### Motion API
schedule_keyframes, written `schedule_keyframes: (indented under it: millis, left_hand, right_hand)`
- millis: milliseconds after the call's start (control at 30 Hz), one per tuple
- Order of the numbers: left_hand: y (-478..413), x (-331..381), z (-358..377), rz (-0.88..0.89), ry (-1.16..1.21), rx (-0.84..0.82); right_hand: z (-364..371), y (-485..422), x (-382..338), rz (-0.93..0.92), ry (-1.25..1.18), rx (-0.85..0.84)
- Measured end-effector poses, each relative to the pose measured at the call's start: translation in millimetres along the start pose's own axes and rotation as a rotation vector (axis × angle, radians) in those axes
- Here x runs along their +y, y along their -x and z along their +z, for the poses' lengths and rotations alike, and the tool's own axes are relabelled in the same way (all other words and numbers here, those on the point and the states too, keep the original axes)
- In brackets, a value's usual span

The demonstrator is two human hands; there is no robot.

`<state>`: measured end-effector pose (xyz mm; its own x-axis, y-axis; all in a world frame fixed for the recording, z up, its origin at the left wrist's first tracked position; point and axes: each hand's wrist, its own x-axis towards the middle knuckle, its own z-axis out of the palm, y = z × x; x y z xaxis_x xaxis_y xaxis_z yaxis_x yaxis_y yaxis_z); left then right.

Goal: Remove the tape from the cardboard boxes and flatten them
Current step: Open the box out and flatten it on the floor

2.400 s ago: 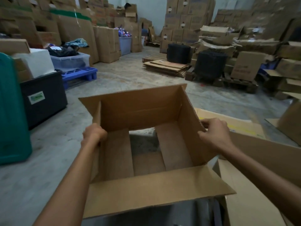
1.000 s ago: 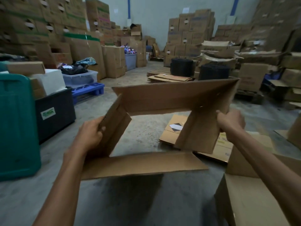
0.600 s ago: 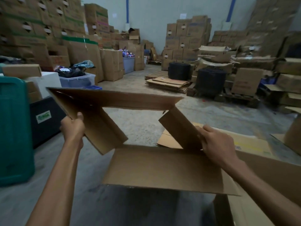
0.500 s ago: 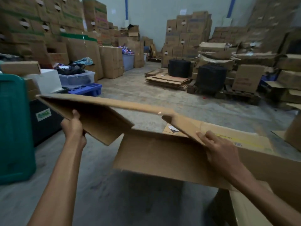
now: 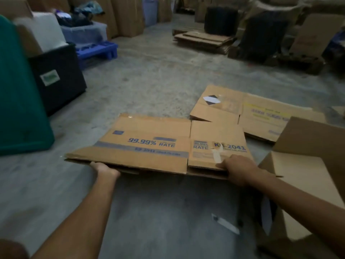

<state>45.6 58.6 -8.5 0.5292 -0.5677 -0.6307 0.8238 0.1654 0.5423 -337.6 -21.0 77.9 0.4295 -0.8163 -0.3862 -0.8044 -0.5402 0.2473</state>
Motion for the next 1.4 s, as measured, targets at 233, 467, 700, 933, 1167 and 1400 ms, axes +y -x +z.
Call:
schedule_keyframes:
  millis: [233, 467, 700, 933, 1167, 1400]
  left_hand:
    - [-3, 12, 14, 0.334, -0.432, 0.636]
    - [-33, -36, 37, 0.823, -1.339, 0.136]
    - [-84, -97, 34, 0.830, -2.058, -0.445]
    - [-108, -139, -17, 1.110, -2.112, -0.357]
    - [-110, -137, -11, 1.068, -2.128, -0.367]
    - [-88, -92, 17, 0.744, -2.403, -0.618]
  right_hand:
    - [-13, -28, -11, -0.068, -0.209, -0.360]
    - [6, -84, -55, 0.116, -0.483, 0.052]
    - [65, -158, -97, 0.201, -0.534, 0.064]
    - [141, -179, -116, 0.206, -0.420, 0.285]
    - [134, -184, -109, 0.173, -0.427, 0.202]
    - [101, -162, -114, 0.138, -0.418, 0.022]
